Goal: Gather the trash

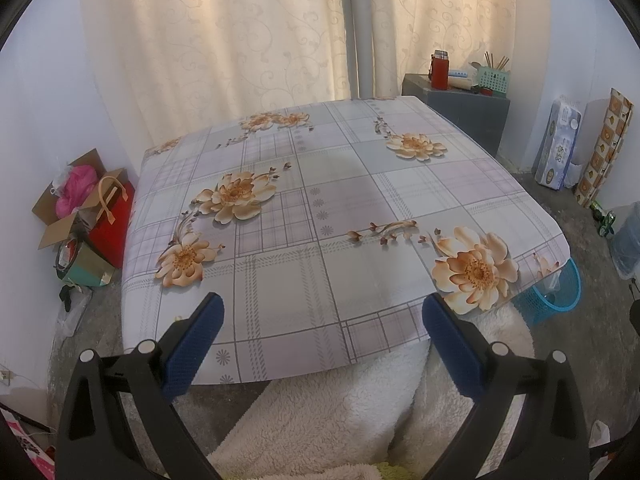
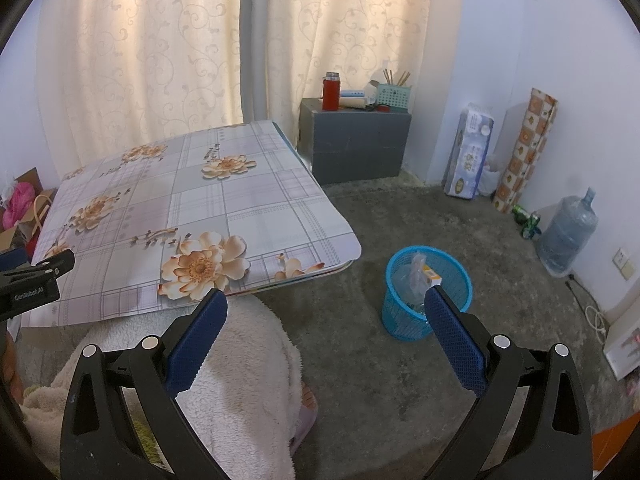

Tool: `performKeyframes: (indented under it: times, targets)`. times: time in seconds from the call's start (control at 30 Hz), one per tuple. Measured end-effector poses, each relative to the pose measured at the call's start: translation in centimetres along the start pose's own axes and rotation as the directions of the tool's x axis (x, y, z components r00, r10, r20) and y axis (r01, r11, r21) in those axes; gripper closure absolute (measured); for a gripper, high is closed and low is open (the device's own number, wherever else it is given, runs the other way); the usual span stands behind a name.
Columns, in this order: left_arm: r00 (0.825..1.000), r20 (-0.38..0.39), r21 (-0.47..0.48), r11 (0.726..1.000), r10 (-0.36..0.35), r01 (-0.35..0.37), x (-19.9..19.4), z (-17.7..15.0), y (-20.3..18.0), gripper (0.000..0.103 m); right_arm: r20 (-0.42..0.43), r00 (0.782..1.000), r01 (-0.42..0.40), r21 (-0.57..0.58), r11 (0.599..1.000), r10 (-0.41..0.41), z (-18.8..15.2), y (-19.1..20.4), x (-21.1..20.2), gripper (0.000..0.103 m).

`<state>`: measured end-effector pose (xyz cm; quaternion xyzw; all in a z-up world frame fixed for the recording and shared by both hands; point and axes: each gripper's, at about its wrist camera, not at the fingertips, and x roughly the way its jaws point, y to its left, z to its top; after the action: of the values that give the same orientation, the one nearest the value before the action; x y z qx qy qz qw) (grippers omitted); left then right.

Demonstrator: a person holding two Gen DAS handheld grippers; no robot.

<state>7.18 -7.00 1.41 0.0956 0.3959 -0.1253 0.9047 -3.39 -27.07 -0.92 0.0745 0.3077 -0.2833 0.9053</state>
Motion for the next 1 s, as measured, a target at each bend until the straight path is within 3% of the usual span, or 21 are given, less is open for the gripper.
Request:
performKeyframes:
  times: [1.0]
  targets:
    - [1.000,0.000,0.003,1.000,0.002,-0.002,-0.05,0.14,-0.19,0.006,0.001,1.000,0.001,0.003,1.000,-0.001,-0.07,0.14,0.00,0.008]
